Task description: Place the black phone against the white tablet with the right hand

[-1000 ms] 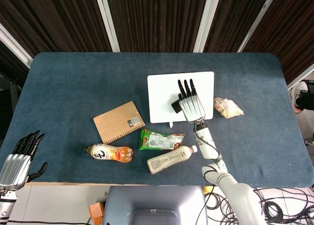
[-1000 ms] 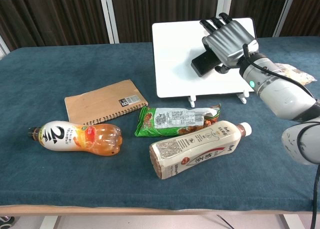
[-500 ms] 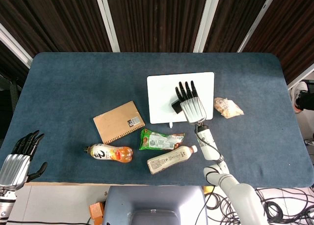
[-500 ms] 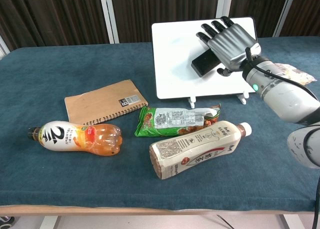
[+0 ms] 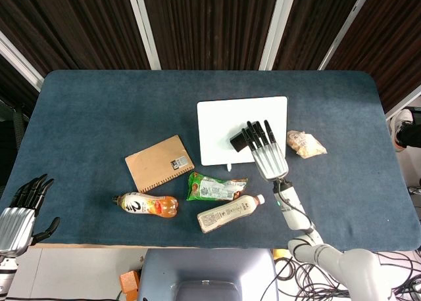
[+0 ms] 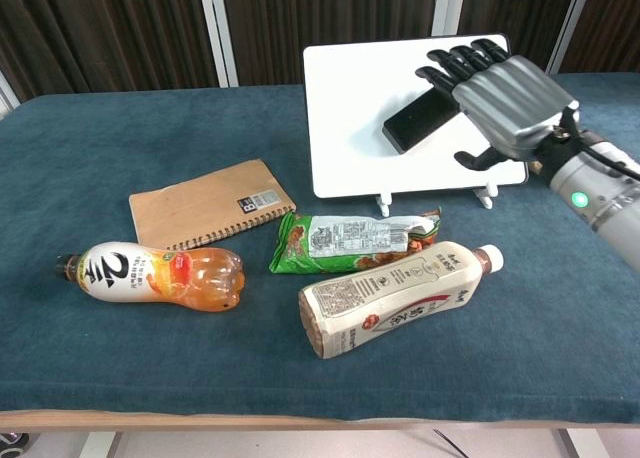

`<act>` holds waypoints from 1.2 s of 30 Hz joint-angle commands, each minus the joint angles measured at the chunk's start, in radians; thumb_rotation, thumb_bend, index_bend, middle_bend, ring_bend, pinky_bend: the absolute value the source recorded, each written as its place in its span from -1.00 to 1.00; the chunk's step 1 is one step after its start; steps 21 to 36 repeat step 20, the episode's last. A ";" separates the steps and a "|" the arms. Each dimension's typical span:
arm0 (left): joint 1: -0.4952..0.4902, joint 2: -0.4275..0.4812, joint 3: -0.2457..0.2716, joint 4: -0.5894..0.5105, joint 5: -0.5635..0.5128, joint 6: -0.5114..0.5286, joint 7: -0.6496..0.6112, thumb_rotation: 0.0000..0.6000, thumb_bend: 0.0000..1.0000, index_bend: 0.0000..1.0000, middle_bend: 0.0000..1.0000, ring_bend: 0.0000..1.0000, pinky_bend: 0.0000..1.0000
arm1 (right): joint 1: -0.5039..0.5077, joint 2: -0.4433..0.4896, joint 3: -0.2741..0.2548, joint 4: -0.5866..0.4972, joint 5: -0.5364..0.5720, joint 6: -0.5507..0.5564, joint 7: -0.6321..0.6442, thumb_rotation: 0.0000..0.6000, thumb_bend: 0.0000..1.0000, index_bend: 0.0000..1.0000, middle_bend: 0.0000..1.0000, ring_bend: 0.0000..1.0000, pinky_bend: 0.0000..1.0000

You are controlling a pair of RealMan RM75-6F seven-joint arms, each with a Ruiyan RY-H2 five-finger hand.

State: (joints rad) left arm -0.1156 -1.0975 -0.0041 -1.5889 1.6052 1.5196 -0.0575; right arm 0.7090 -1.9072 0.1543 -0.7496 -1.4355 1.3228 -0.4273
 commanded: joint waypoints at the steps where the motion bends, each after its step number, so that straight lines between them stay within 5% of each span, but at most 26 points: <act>1: 0.004 -0.001 0.001 -0.001 0.005 0.008 0.003 1.00 -0.34 -1.00 -1.00 -1.00 -0.77 | -0.283 0.434 -0.146 -0.707 -0.010 0.182 -0.093 1.00 -0.57 -1.00 -1.00 -1.00 -1.00; 4: 0.005 -0.006 0.004 -0.002 0.010 0.008 0.021 1.00 -0.34 -1.00 -1.00 -1.00 -0.77 | -0.381 0.560 -0.200 -0.855 -0.027 0.268 -0.051 1.00 -0.57 -1.00 -1.00 -1.00 -1.00; 10: 0.003 -0.023 0.009 -0.008 0.017 -0.001 0.073 1.00 -0.35 -1.00 -1.00 -1.00 -0.77 | -0.522 0.660 -0.276 -0.881 -0.016 0.327 0.103 1.00 -0.57 -1.00 -1.00 -1.00 -1.00; 18: 0.000 -0.039 0.004 -0.011 0.011 -0.006 0.114 1.00 -0.34 -1.00 -1.00 -1.00 -0.77 | -0.560 0.685 -0.232 -0.847 -0.009 0.321 0.207 1.00 -0.57 -1.00 -1.00 -1.00 -1.00; 36: 0.002 -0.039 0.003 -0.012 0.011 -0.002 0.116 1.00 -0.34 -1.00 -1.00 -1.00 -0.77 | -0.565 0.693 -0.231 -0.848 -0.012 0.307 0.213 1.00 -0.57 -1.00 -1.00 -1.00 -1.00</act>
